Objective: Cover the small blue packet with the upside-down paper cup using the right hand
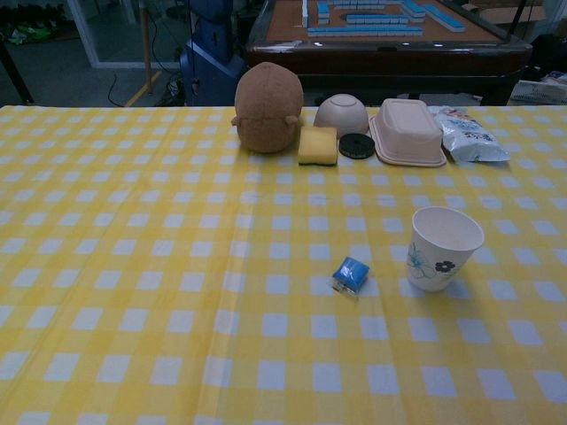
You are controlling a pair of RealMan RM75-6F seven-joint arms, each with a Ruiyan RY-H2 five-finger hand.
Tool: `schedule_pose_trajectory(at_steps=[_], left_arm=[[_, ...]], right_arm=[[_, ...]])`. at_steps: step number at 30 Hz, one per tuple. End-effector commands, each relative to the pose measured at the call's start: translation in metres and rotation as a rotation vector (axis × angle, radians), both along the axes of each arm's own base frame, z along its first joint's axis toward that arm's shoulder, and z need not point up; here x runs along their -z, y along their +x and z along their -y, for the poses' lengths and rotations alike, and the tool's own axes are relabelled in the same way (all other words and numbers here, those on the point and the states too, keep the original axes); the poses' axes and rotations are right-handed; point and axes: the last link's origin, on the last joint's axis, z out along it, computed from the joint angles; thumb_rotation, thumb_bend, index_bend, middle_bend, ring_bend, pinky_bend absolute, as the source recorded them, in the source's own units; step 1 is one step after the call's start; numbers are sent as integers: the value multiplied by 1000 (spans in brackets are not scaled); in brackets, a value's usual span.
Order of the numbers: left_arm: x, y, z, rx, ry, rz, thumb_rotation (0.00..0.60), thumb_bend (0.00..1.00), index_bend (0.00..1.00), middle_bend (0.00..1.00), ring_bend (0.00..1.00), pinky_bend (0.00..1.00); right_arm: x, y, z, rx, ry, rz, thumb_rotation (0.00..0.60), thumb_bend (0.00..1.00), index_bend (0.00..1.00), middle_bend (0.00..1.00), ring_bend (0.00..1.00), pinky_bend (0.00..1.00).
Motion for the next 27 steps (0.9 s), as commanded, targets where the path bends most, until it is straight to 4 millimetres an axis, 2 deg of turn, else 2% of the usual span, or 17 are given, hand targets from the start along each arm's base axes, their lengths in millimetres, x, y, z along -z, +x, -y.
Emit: schedule_pose_trajectory(at_steps=[1, 7, 15, 17, 20, 22, 25, 27], left_arm=[[-1, 0, 1, 1, 3, 0, 600, 220, 446, 439, 409, 595], [-2, 0, 0, 1, 7, 3, 600, 220, 446, 439, 409, 595], [-5, -2, 1, -6, 9, 17, 600, 220, 446, 439, 409, 595], [-7, -2, 1, -7, 14, 19, 600, 220, 446, 439, 409, 595], [-9, -2, 2, -3, 19, 27, 600, 220, 446, 439, 409, 595], [-11, -2, 3, 0, 23, 34, 600, 220, 446, 439, 409, 595], [-14, -3, 4, -1, 28, 38, 600, 220, 446, 439, 409, 595], [-15, -4, 4, -1, 30, 41, 600, 220, 446, 439, 409, 595]], right_arm=[[1, 0, 0, -2, 2, -2, 600, 46, 312, 500, 435, 512], [8, 0, -3, 3, 37, -9, 600, 49, 312, 500, 435, 512], [26, 7, 9, -13, 116, -4, 600, 52, 312, 523, 447, 524], [30, 11, 15, -25, 131, -8, 600, 52, 306, 575, 522, 594], [36, 24, 28, -53, 165, -36, 600, 50, 236, 705, 672, 714], [39, 37, 36, -81, 185, -60, 600, 38, 184, 809, 767, 789], [44, 57, 48, -119, 221, -83, 600, 17, 163, 930, 877, 871], [48, 70, 55, -134, 251, -96, 600, 10, 161, 977, 924, 902]])
